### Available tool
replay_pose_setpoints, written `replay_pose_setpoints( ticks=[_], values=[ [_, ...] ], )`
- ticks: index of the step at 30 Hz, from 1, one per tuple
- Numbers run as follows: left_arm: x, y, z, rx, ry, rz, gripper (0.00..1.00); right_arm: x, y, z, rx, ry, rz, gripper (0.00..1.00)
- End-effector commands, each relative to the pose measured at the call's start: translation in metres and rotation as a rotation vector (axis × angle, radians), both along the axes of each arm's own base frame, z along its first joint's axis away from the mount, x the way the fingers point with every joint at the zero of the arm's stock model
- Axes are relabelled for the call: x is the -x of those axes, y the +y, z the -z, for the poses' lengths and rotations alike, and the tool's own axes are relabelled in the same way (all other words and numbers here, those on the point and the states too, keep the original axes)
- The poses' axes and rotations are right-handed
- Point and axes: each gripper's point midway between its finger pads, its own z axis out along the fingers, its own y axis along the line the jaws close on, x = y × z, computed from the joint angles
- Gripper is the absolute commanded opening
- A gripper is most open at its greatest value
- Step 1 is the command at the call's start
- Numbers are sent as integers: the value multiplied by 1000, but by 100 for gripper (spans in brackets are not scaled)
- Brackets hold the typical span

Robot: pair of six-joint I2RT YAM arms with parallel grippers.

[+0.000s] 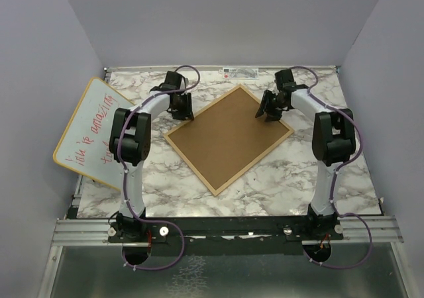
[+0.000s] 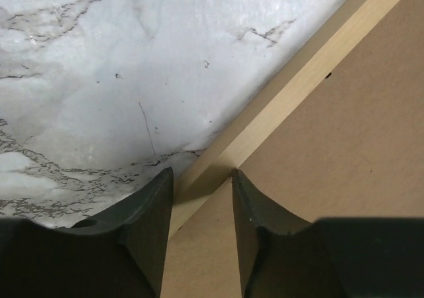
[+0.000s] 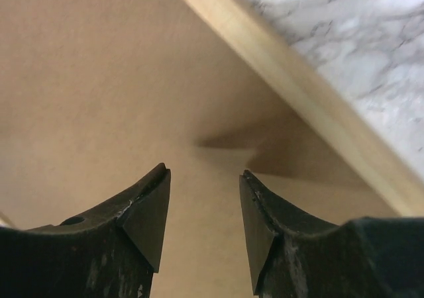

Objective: Put the photo into the frame

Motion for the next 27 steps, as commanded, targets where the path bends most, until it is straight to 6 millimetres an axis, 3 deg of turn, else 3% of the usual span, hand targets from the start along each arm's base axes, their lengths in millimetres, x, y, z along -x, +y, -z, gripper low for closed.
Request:
replay_pose_setpoints(
  ticks=[1,7,14,22,27],
  values=[
    [33,-7,9,36,90,33,35,16,15,-20,-111,9,-8,49],
    [79,-24,10,42,152,61,18,29,23,-34,-179,19,1,49],
    [139,-46,27,24,267,62,14,53,32,-44,-254,12,-56,46],
    [172,-55,34,33,318,38,10,140,4,-14,-104,179,-100,45],
    [186,-48,42,21,344,14,8,186,-18,-4,12,273,-41,45]
  ],
)
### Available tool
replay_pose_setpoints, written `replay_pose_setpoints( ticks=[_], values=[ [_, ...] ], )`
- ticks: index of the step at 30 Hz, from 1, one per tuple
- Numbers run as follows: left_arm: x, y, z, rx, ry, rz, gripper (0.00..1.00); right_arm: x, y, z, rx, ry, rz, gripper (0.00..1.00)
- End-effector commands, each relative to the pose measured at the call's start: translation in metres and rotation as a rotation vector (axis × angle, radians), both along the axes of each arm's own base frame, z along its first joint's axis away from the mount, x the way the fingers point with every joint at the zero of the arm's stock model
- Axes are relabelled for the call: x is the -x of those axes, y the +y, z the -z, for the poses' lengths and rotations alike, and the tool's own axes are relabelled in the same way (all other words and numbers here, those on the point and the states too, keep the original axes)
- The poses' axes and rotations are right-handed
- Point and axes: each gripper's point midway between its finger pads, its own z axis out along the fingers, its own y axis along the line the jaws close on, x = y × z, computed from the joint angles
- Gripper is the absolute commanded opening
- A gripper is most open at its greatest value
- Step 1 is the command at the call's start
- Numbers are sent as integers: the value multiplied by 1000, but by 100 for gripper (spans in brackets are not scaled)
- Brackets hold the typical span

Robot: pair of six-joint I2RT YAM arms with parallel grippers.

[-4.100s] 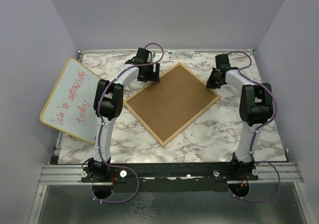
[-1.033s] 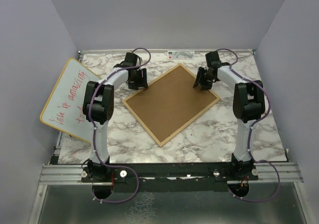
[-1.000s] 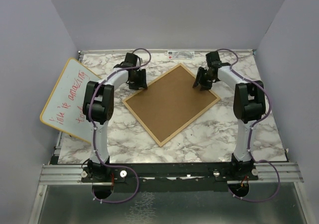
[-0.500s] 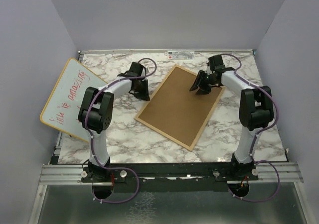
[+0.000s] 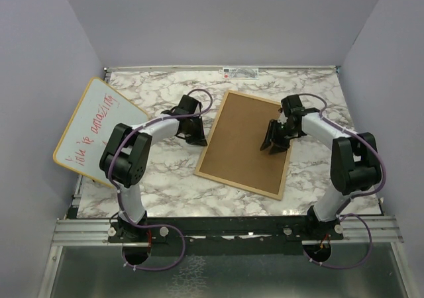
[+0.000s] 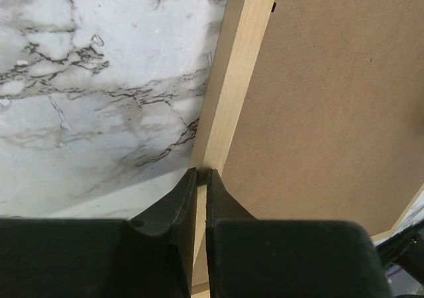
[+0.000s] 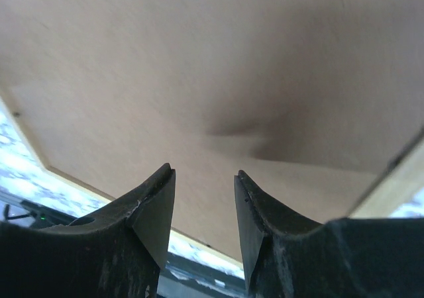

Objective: Put the photo into the frame

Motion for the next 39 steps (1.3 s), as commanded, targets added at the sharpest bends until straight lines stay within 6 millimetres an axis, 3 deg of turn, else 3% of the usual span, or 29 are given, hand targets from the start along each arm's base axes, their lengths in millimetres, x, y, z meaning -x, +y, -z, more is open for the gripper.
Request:
replay_pose_setpoints(
  ticks=[1,7,16,22,25,28,33,39],
  values=[
    [56,18,39,-95,198,-5,8,47,-24,6,139,101,9,45],
    [60,18,43,-92,209,-11,7,73,-31,19,196,169,-3,45],
    [61,19,46,-96,212,-2,6,57,-40,32,293,166,27,45],
    [61,19,47,-99,214,-1,6,59,-50,42,350,176,55,44],
    [61,19,49,-100,216,3,6,58,-42,47,302,153,46,44],
    [59,19,48,-102,211,5,6,55,-36,39,264,130,72,44],
    [57,20,48,-108,202,4,13,60,-66,14,417,128,210,47],
    [56,19,48,-107,197,24,28,85,-55,15,336,183,240,49]
  ],
)
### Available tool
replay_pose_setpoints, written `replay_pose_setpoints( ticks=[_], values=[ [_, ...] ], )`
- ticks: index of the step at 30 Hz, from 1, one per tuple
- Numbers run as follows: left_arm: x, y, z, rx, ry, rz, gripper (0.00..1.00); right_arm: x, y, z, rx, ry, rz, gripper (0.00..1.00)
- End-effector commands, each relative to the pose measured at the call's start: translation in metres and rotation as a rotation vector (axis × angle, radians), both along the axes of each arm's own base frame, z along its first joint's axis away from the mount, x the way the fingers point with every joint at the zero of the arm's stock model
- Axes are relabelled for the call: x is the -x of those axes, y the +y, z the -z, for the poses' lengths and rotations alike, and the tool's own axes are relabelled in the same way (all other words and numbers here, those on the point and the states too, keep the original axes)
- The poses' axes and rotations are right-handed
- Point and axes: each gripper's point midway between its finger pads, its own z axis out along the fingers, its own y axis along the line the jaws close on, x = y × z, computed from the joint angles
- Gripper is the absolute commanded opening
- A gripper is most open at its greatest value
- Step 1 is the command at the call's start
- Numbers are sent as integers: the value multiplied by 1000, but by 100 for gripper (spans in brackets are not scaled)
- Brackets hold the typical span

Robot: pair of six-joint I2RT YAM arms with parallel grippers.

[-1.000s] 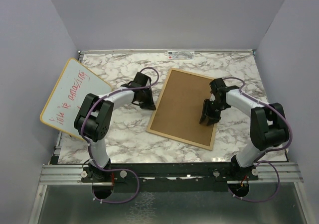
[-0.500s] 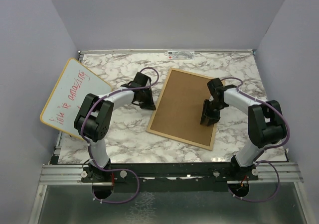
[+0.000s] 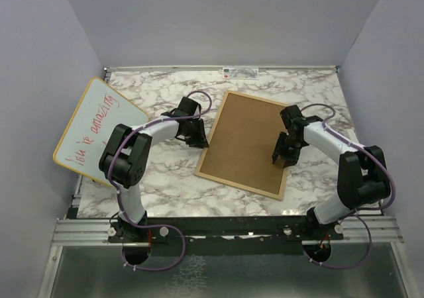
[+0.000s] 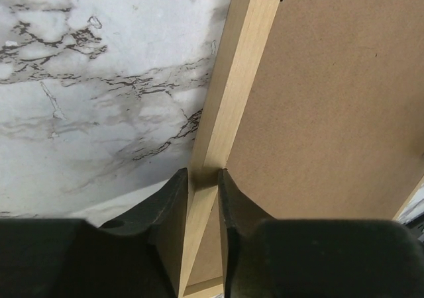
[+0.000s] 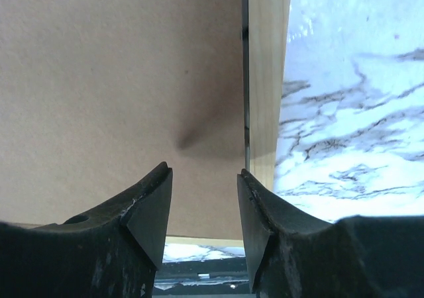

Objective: Put the photo into the frame

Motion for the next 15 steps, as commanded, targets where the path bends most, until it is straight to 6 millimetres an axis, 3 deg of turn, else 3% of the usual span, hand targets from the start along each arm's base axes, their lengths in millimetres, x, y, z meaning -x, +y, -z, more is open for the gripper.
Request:
replay_pose_setpoints(
  ticks=[1,4,15],
  values=[
    [50,21,46,-128,189,59,30,21,0,3,-18,44,45,49],
    [53,20,48,-124,197,74,31,24,10,6,-80,48,22,48],
    [61,17,47,-93,213,123,27,58,16,27,-132,161,61,47]
  ],
)
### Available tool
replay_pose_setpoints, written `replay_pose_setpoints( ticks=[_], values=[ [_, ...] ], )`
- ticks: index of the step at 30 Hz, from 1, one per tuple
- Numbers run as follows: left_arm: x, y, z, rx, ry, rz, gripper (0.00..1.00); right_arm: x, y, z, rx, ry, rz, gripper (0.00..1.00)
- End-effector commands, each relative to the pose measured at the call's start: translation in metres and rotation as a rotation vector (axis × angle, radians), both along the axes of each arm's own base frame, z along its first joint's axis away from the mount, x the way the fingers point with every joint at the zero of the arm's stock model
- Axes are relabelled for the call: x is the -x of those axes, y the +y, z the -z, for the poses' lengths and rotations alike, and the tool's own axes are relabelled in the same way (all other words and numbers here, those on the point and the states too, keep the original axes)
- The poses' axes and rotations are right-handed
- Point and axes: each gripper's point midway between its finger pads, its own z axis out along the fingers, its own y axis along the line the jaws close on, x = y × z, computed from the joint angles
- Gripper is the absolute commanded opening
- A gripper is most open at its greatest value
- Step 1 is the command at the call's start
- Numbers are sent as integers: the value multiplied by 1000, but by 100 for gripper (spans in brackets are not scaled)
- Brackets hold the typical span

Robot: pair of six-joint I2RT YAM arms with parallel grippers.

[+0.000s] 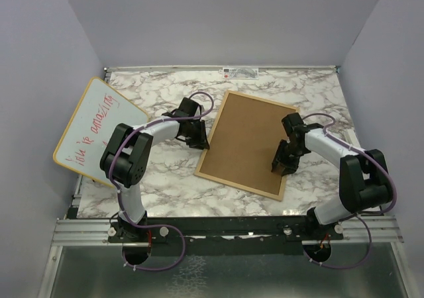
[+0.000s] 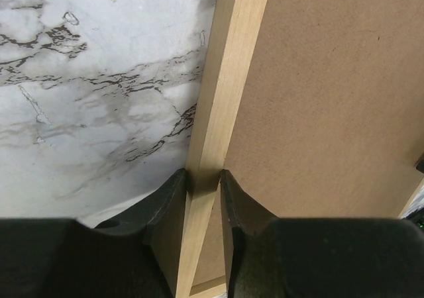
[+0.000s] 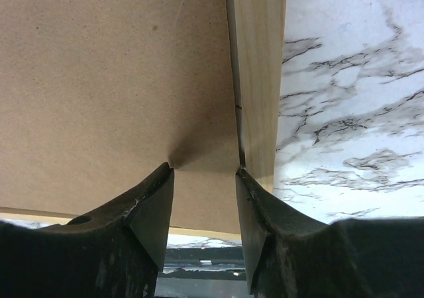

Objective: Put the photo into the frame

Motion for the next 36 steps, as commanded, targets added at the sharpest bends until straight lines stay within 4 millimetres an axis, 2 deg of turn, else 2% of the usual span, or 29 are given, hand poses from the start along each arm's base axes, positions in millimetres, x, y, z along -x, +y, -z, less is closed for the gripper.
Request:
replay_pose_setpoints(
  ticks=[1,5,11,20,24,28,32,36],
  values=[
    [56,20,43,-104,207,67,26,28,8,14,-54,99,27,47],
    [58,17,43,-87,215,85,23,22,20,14,-130,47,23,50],
    [64,16,46,-70,238,106,20,14,38,23,-235,5,11,50],
    [68,14,48,-55,256,118,19,13,50,25,-332,-29,8,47],
    [65,15,48,-68,243,114,19,8,37,15,-254,-64,2,47],
    [62,16,48,-78,237,109,19,5,19,-8,-147,-107,5,48],
    [59,16,47,-82,228,106,19,15,-3,-23,-31,-87,38,49],
    [57,17,49,-92,225,100,19,26,-15,-22,34,-51,40,49]
  ],
)
